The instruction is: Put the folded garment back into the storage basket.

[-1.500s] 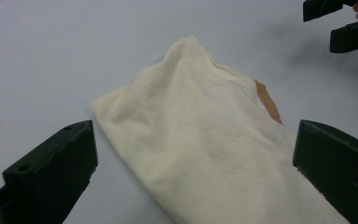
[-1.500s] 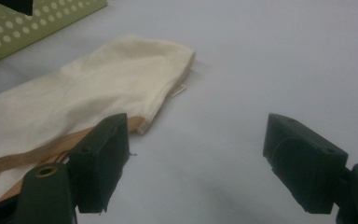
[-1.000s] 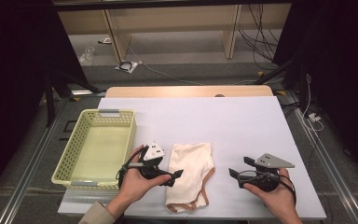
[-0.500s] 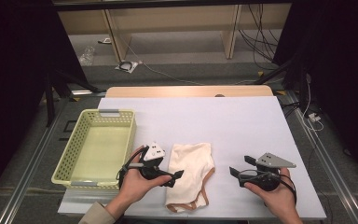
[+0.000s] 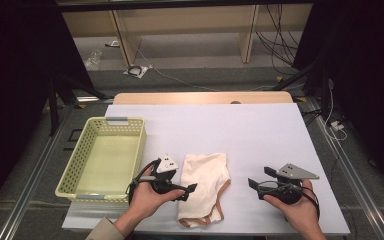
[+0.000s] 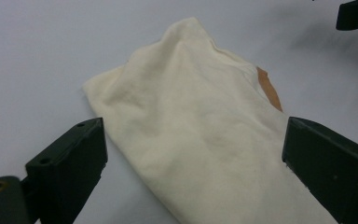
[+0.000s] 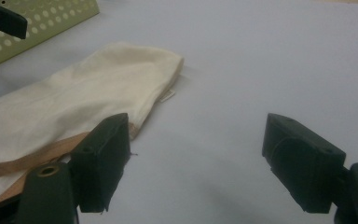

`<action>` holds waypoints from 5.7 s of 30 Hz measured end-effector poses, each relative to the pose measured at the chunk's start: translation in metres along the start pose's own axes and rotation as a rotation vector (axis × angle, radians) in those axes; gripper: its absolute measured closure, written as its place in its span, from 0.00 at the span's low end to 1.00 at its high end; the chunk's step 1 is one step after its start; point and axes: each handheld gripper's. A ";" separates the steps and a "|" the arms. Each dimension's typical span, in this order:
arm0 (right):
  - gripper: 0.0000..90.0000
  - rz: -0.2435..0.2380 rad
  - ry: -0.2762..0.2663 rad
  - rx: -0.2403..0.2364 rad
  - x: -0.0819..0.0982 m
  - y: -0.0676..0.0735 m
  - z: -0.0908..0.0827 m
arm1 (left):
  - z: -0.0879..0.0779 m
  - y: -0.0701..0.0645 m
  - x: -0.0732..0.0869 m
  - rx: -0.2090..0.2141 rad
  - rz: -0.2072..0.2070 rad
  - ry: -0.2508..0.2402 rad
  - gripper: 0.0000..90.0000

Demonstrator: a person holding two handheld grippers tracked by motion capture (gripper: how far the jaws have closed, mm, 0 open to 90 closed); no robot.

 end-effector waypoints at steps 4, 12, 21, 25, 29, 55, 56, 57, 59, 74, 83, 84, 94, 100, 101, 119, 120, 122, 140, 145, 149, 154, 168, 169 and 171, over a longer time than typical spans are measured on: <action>0.27 -0.014 0.012 -0.004 -0.001 0.000 0.001 | 0.001 0.000 -0.001 -0.008 -0.004 0.011 0.08; 0.27 -0.007 0.007 -0.005 0.001 -0.005 0.001 | 0.007 -0.004 -0.001 -0.007 -0.008 0.042 0.13; 0.27 -0.007 0.008 0.007 0.001 -0.004 0.000 | 0.007 0.001 0.004 -0.031 -0.057 0.059 0.17; 0.27 -0.017 0.014 0.013 -0.001 -0.002 0.000 | 0.008 0.003 0.006 -0.050 -0.086 0.082 0.19; 0.28 -0.022 0.016 0.015 -0.001 -0.001 0.001 | 0.014 0.003 0.008 -0.058 -0.096 0.124 0.20; 0.28 -0.022 0.030 0.002 0.000 0.001 0.005 | 0.044 -0.015 0.007 -0.161 -0.109 0.152 0.61; 0.28 -0.023 0.031 0.003 0.000 0.001 0.005 | 0.043 -0.015 0.007 -0.156 -0.114 0.146 0.64; 0.28 -0.022 0.031 0.003 0.000 0.001 0.005 | 0.043 -0.015 0.008 -0.147 -0.120 0.140 0.68; 0.29 -0.022 0.032 0.002 0.000 0.002 0.005 | 0.043 -0.014 0.008 -0.133 -0.125 0.135 0.74; 0.29 -0.027 0.029 -0.008 0.001 0.002 0.006 | 0.039 -0.007 0.012 -0.041 -0.201 0.077 0.90; 0.29 -0.023 0.035 -0.003 0.000 0.002 0.005 | 0.022 -0.014 0.002 -0.033 -0.148 -0.008 0.90; 0.29 -0.022 0.030 -0.003 0.001 0.002 0.006 | 0.021 -0.015 0.001 -0.033 -0.138 -0.016 0.90; 0.29 -0.022 0.034 0.003 0.001 0.001 0.005 | 0.011 -0.021 -0.006 -0.026 -0.065 -0.065 0.90; 0.29 -0.020 0.028 0.006 0.001 0.002 0.005 | 0.005 -0.022 -0.009 -0.018 -0.047 -0.086 0.90; 0.29 -0.020 0.029 0.006 0.001 0.002 0.005 | 0.004 -0.022 -0.010 -0.016 -0.047 -0.088 0.90; 0.30 -0.015 0.019 0.007 0.000 0.001 0.005 | -0.006 -0.021 -0.015 -0.019 -0.025 -0.114 0.90; 0.30 -0.018 0.017 0.009 0.000 0.001 0.005 | -0.006 -0.021 -0.016 -0.020 -0.022 -0.115 0.90; 0.30 -0.016 0.007 0.007 0.000 0.001 0.005 | -0.007 -0.020 -0.016 -0.023 -0.013 -0.117 0.91; 0.30 -0.017 0.004 0.011 0.000 0.000 0.004 | -0.016 -0.015 -0.020 -0.046 0.051 -0.160 0.91; 0.30 -0.017 0.002 0.012 0.000 0.000 0.004 | -0.018 -0.013 -0.020 -0.049 0.064 -0.190 0.91; 0.30 -0.016 0.002 0.012 0.000 0.000 0.004 | -0.018 -0.012 -0.020 -0.045 0.074 -0.200 0.91; 0.30 -0.020 0.004 0.016 0.000 0.001 0.003 | -0.020 -0.011 -0.021 -0.048 0.084 -0.211 0.91; 0.30 -0.023 0.002 0.015 0.000 0.001 0.003 | -0.027 -0.006 -0.024 -0.053 0.097 -0.232 0.91; 0.30 -0.023 0.002 0.015 0.000 0.001 0.003 | -0.027 -0.005 -0.024 -0.053 0.095 -0.235 0.91; 0.30 -0.023 0.001 0.016 0.000 0.001 0.003 | -0.028 -0.005 -0.024 -0.055 0.097 -0.241 0.91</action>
Point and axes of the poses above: each handheld gripper's, and its own axes: z roughly forward along the jaws, x roughly out of its underside, y roughly to its left, and after that the axes turned 6 degrees about y, right-handed
